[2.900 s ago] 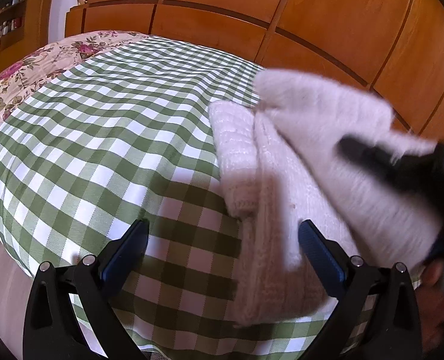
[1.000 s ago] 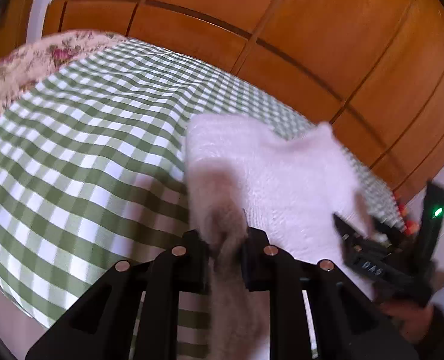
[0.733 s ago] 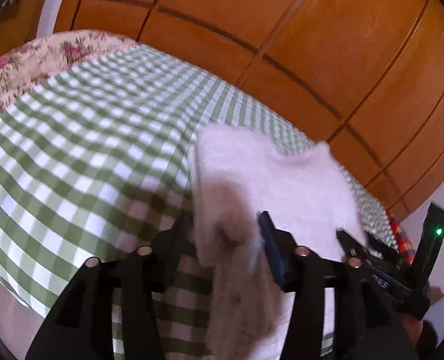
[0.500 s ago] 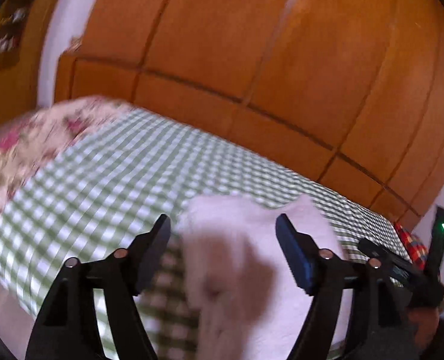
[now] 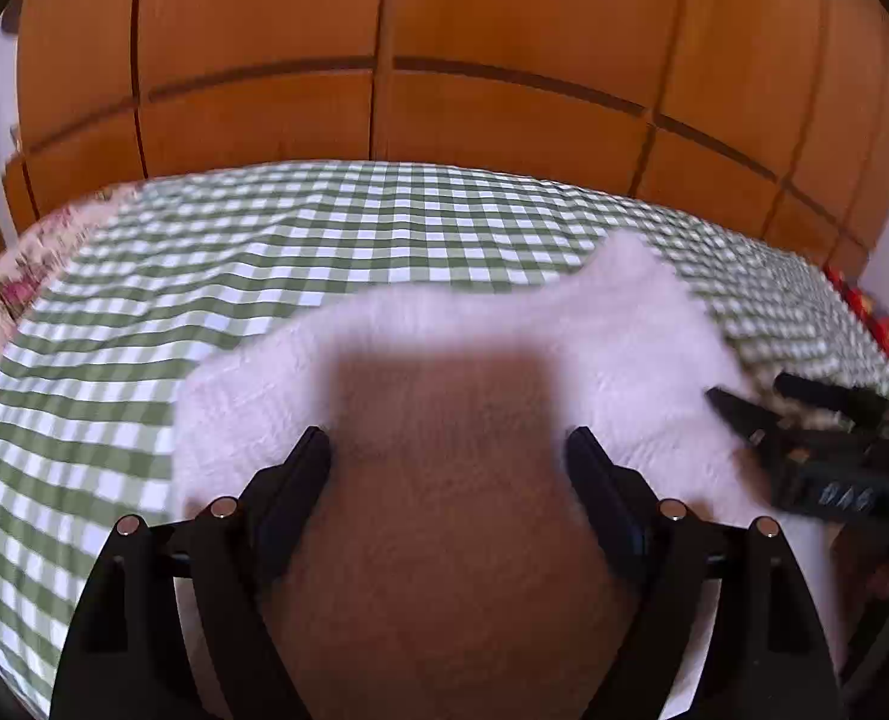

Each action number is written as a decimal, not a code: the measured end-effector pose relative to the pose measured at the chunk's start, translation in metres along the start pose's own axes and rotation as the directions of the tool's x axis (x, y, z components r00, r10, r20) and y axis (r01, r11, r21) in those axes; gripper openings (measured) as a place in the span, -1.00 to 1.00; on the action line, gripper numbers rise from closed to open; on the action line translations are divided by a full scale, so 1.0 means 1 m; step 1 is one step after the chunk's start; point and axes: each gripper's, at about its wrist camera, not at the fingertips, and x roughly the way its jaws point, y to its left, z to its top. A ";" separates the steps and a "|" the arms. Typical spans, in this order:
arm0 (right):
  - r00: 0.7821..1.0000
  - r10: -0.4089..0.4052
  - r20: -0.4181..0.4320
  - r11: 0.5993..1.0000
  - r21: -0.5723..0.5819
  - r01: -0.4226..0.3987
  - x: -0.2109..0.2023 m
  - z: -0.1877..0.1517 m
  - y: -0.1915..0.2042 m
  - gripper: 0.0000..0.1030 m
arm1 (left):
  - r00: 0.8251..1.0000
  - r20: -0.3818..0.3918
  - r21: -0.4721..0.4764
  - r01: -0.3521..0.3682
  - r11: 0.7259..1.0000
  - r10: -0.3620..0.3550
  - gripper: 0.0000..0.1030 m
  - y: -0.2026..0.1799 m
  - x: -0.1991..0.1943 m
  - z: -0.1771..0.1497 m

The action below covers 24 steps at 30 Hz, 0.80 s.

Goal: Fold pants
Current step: 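Press and smooth the folded sweater with both open grippers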

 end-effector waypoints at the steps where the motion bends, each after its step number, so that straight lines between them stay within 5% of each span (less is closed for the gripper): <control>1: 1.000 -0.005 0.021 1.000 -0.004 0.005 -0.004 -0.006 0.003 0.93 | 1.000 0.015 0.012 -0.011 1.000 0.010 0.57 0.000 -0.003 -0.005; 10: 0.997 -0.065 0.041 0.993 -0.097 0.069 0.023 0.018 0.028 0.93 | 0.999 -0.052 -0.028 0.013 1.000 -0.015 0.65 0.035 0.031 0.014; 19: 0.994 -0.062 0.094 0.997 -0.044 0.066 0.007 0.010 0.021 0.93 | 0.999 0.001 -0.039 -0.039 0.998 0.039 0.71 0.022 -0.001 0.003; 24: 0.994 -0.048 0.101 0.999 -0.006 0.049 -0.004 0.009 0.013 0.93 | 0.999 0.034 -0.081 0.014 0.997 -0.011 0.78 0.017 -0.029 -0.005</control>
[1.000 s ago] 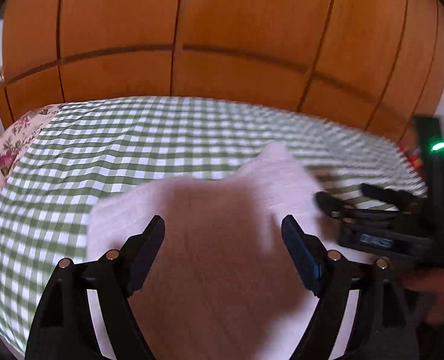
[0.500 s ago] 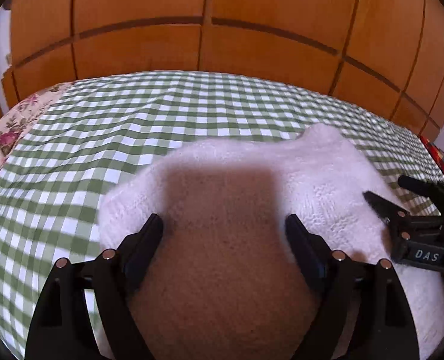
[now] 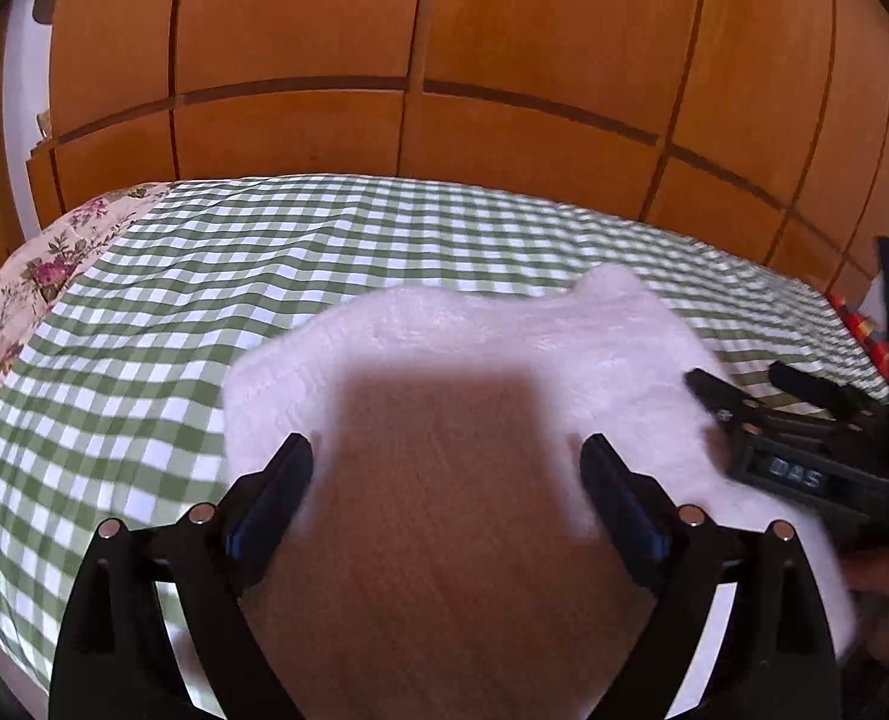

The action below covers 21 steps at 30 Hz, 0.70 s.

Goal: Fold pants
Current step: 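Press and smooth the folded sweater with both open grippers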

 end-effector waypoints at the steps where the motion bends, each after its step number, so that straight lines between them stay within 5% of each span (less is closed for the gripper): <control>1: 1.000 0.006 0.002 1.000 0.004 -0.006 -0.003 0.000 -0.001 0.93 | 1.000 0.004 -0.001 0.009 1.000 -0.009 0.79 -0.002 -0.003 -0.001; 10: 0.999 0.027 0.038 0.999 0.025 -0.028 -0.051 -0.018 -0.027 0.93 | 0.999 0.025 0.102 0.036 0.994 -0.039 0.83 -0.019 -0.028 -0.027; 16: 0.995 0.083 -0.052 0.995 0.064 -0.080 -0.058 -0.056 -0.038 0.93 | 1.000 0.012 0.160 0.027 0.987 -0.029 0.83 -0.017 -0.037 -0.047; 21: 0.995 0.040 -0.091 0.999 -0.002 -0.040 -0.052 -0.077 -0.018 0.93 | 0.999 -0.019 0.227 -0.027 0.973 0.032 0.85 -0.011 -0.035 -0.060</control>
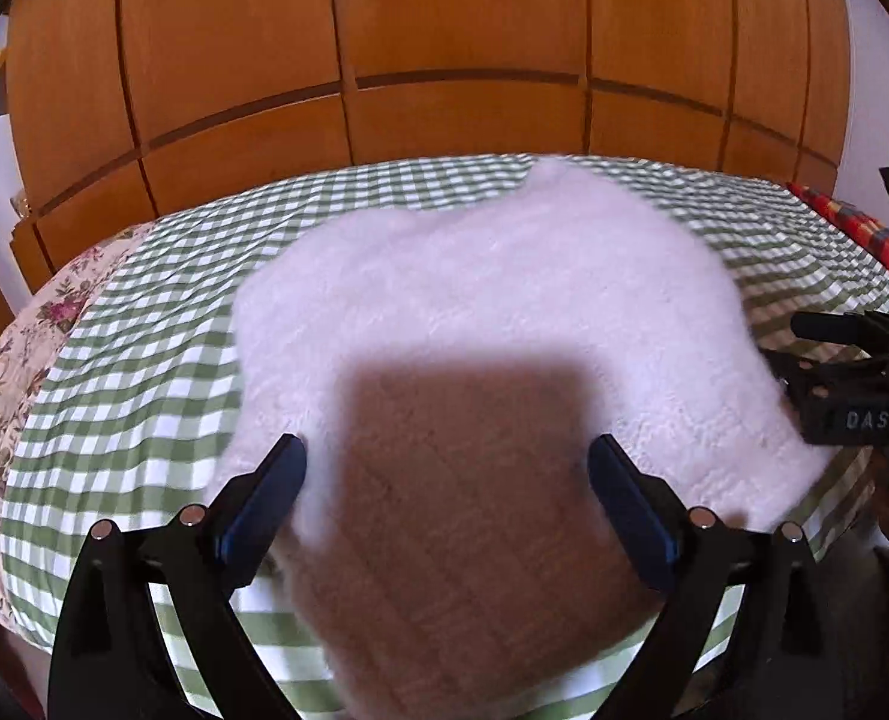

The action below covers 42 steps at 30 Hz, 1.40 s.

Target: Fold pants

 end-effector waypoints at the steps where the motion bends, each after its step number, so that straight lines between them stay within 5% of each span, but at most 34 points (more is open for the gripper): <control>1: 1.000 -0.005 0.004 1.000 -0.011 0.005 -0.002 -0.002 0.003 0.93 | 1.000 -0.011 -0.018 0.008 1.000 -0.009 0.85 0.006 0.001 -0.002; 6: 0.996 -0.082 0.038 0.986 -0.145 0.087 -0.003 -0.012 0.011 0.93 | 0.997 -0.031 -0.088 0.066 0.994 -0.068 0.88 0.028 0.009 -0.016; 14: 0.997 0.050 0.052 0.994 0.099 -0.055 -0.021 -0.002 -0.028 0.93 | 0.996 0.050 -0.110 0.084 0.990 -0.079 0.88 0.024 -0.013 -0.017; 19: 0.985 0.151 0.076 0.984 0.079 -0.157 -0.028 0.003 -0.014 0.93 | 0.998 0.048 -0.073 0.054 0.996 -0.051 0.90 0.017 -0.014 -0.014; 23: 0.999 0.053 0.000 0.997 -0.050 -0.053 -0.005 -0.008 0.006 0.93 | 0.998 -0.026 -0.108 0.045 0.993 -0.048 0.93 0.026 0.000 -0.021; 30: 0.994 0.109 -0.010 0.994 0.015 -0.109 -0.009 -0.006 -0.007 0.93 | 0.981 -0.018 -0.304 0.181 0.936 -0.195 0.92 0.055 -0.003 -0.025; 37: 0.994 0.111 -0.009 0.993 0.039 -0.111 -0.020 0.001 -0.010 0.93 | 0.962 0.095 -0.412 0.271 0.870 -0.255 0.95 0.071 -0.019 -0.024; 42: 0.995 0.104 -0.013 0.994 0.031 -0.103 -0.023 0.005 -0.010 0.93 | 0.960 0.114 -0.432 0.278 0.858 -0.254 0.95 0.075 -0.020 -0.019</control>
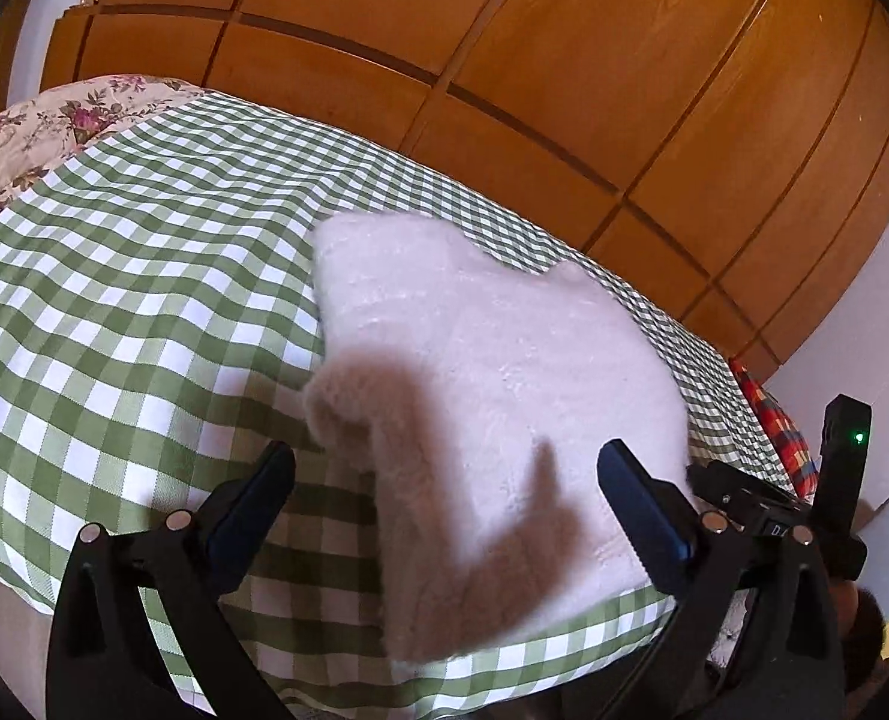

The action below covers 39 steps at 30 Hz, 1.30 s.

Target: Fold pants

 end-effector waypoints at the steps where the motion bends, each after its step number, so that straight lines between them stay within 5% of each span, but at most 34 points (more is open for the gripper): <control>1: 1.000 0.004 -0.003 1.000 0.005 -0.004 0.000 0.001 -0.001 0.93 | 1.000 -0.003 0.001 -0.002 1.000 0.002 0.96 -0.001 0.000 -0.001; 10: 1.000 0.027 0.008 1.000 -0.014 -0.027 0.000 0.005 0.000 0.93 | 0.999 -0.039 -0.040 0.036 0.999 -0.038 0.95 0.005 0.004 -0.002; 14: 0.994 0.105 0.006 0.994 0.007 -0.105 0.003 0.009 -0.002 0.93 | 0.996 -0.046 -0.093 0.069 0.993 -0.074 0.95 0.012 0.007 0.002; 20: 0.958 0.284 -0.039 0.943 0.190 -0.272 0.019 0.017 -0.018 0.93 | 0.988 -0.083 -0.150 0.116 0.982 -0.130 0.95 0.020 0.018 0.011; 39: 0.868 0.497 -0.010 0.783 0.435 -0.444 0.046 0.017 -0.054 0.81 | 0.964 -0.118 -0.251 0.203 0.946 -0.238 0.95 0.046 0.056 0.029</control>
